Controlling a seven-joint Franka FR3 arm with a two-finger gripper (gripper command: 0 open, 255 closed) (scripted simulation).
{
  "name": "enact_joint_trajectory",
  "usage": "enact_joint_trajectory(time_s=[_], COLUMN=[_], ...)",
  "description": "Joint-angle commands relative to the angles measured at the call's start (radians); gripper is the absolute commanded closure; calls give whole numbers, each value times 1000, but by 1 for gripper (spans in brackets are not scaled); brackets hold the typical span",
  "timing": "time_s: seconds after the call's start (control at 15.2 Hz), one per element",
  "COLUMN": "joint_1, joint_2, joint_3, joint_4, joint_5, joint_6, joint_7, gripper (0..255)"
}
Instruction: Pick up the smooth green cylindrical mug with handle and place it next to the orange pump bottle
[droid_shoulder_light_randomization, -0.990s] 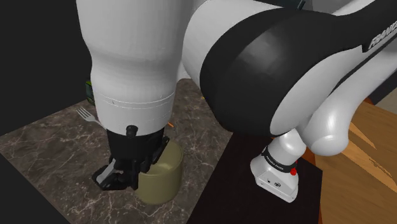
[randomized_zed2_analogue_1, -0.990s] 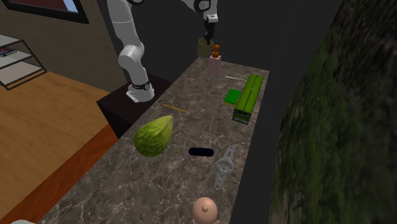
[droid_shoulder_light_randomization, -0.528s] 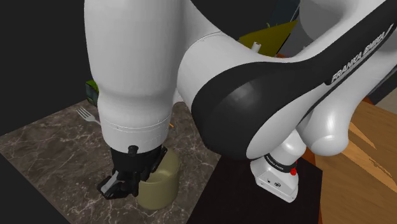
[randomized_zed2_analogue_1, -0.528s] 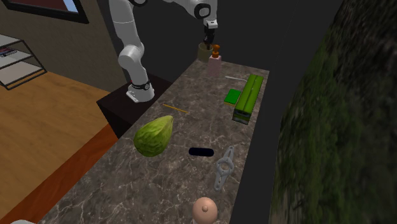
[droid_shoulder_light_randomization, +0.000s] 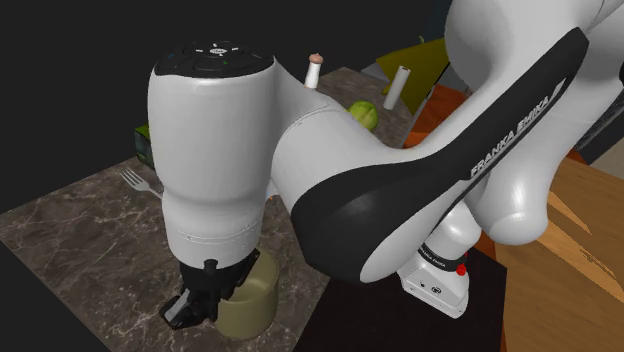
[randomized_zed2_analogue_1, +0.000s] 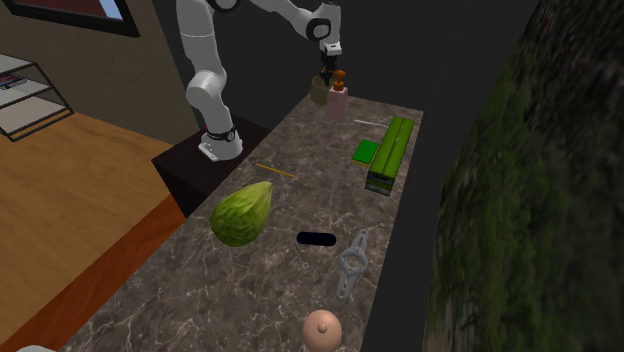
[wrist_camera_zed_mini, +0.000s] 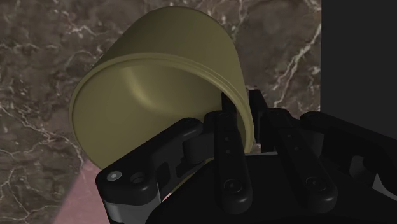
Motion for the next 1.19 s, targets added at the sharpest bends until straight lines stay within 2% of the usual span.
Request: enact_joint_trajectory(time_s=[0.0, 0.59, 0.66, 0.99, 1.12], joint_1=[2, 3, 2, 3, -4], joint_2=[12, 22, 20, 22, -19], joint_3=[-1, -1, -1, -1, 2], joint_4=[-15, -21, -24, -21, 5], joint_5=[-8, -15, -13, -15, 12], joint_6=[26, 41, 43, 41, -21], joint_7=[6, 10, 8, 10, -9], gripper=[255, 255, 0, 0, 0])
